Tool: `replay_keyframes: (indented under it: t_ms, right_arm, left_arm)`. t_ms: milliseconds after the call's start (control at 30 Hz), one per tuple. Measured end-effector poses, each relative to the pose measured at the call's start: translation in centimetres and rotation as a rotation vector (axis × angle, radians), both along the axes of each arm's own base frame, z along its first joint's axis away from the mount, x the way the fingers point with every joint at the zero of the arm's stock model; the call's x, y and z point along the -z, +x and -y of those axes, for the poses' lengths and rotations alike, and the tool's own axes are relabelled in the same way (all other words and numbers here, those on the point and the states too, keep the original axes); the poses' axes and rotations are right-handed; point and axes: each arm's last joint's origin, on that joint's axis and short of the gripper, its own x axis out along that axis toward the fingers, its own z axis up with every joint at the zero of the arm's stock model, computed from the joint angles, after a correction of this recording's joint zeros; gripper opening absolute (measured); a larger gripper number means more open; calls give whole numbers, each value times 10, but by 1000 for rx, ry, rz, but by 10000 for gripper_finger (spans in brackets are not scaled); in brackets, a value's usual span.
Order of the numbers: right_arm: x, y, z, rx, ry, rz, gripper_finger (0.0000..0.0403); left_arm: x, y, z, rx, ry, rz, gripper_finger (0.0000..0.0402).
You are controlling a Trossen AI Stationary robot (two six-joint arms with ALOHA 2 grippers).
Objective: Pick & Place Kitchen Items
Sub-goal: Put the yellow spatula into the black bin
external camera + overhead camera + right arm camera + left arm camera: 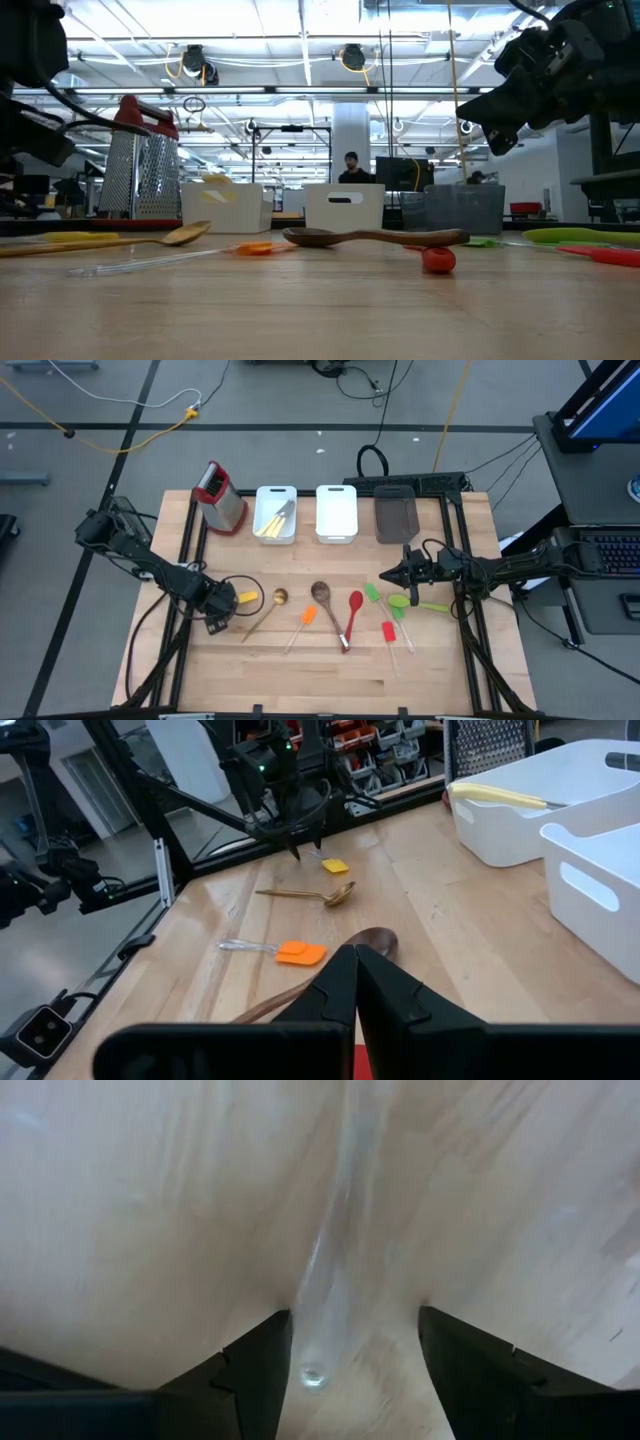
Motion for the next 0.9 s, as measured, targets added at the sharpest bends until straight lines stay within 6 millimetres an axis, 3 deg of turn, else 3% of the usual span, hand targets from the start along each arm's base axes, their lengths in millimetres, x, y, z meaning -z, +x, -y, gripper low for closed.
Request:
replay_keyframes:
  t_ms: [533, 900]
  right_arm:
    - [-1, 0, 0, 0, 2, 10, 0]
    - [-1, 0, 0, 1, 1, 15, 0]
  left_arm:
    - [7, 2, -2, -75, 21, 56, 222]
    - [7, -3, -3, 39, 18, 13, 135]
